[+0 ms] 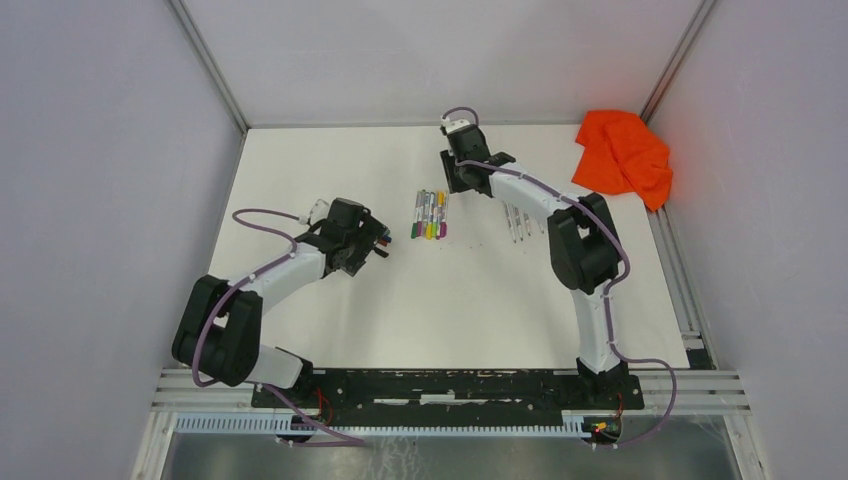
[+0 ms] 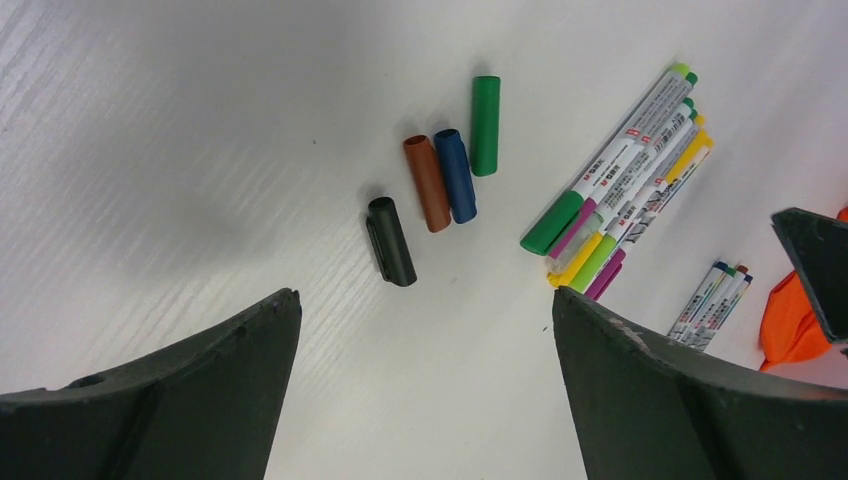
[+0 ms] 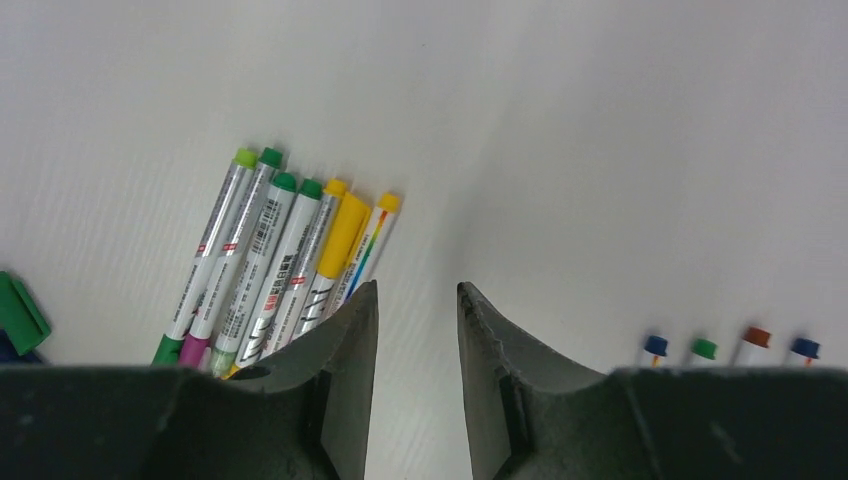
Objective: Open the pen caps
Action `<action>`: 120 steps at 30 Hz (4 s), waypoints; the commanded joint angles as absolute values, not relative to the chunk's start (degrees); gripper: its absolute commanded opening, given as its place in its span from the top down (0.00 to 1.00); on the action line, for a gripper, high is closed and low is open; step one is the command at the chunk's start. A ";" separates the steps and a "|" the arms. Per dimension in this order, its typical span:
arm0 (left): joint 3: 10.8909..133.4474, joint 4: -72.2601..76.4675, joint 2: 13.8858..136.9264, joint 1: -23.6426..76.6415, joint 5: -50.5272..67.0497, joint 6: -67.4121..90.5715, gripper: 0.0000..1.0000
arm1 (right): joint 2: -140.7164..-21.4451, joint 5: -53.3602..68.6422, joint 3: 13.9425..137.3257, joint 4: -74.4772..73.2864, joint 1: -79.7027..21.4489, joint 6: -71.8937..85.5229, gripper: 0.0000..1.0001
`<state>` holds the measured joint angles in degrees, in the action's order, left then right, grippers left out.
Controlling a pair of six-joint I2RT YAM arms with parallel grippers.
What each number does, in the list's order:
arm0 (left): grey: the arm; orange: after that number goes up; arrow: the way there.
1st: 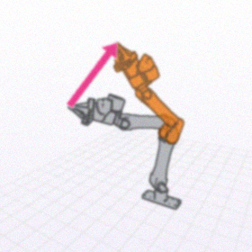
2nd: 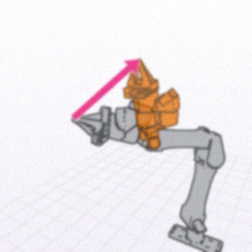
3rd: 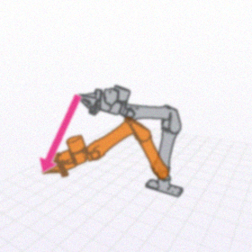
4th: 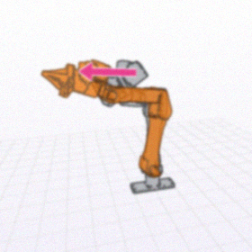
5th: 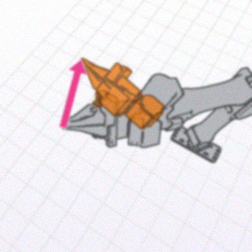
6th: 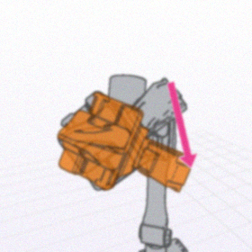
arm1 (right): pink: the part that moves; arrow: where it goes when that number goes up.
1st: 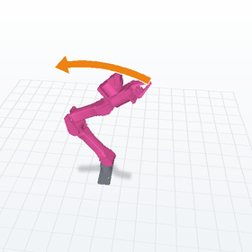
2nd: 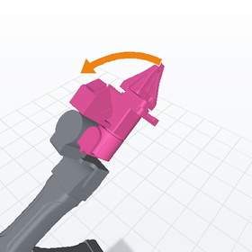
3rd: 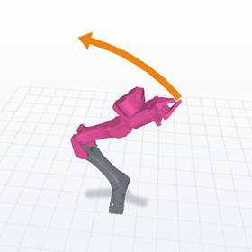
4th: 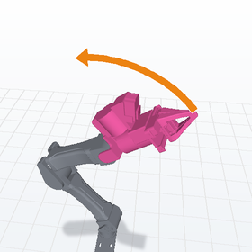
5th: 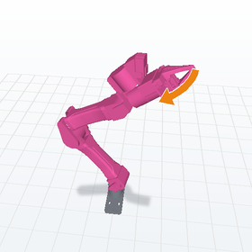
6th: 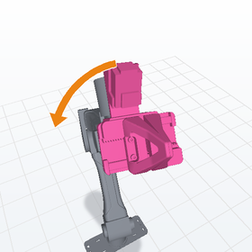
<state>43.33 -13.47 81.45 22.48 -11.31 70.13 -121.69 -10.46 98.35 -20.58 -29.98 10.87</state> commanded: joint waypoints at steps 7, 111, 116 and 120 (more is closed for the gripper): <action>43.04 -10.97 78.02 22.48 -9.84 64.89 0.00 | -128.51 -10.20 105.62 -25.18 -31.98 14.93 0.60; 31.61 35.59 79.33 41.71 0.53 44.58 0.42 | -93.26 26.26 44.36 46.46 -32.30 52.67 1.00; 32.53 36.14 79.93 41.69 1.15 44.87 0.56 | -93.75 26.20 43.38 48.56 -32.60 54.09 1.00; 32.76 36.62 80.24 41.73 2.34 44.92 0.76 | -94.04 26.02 42.56 50.24 -32.69 54.84 1.00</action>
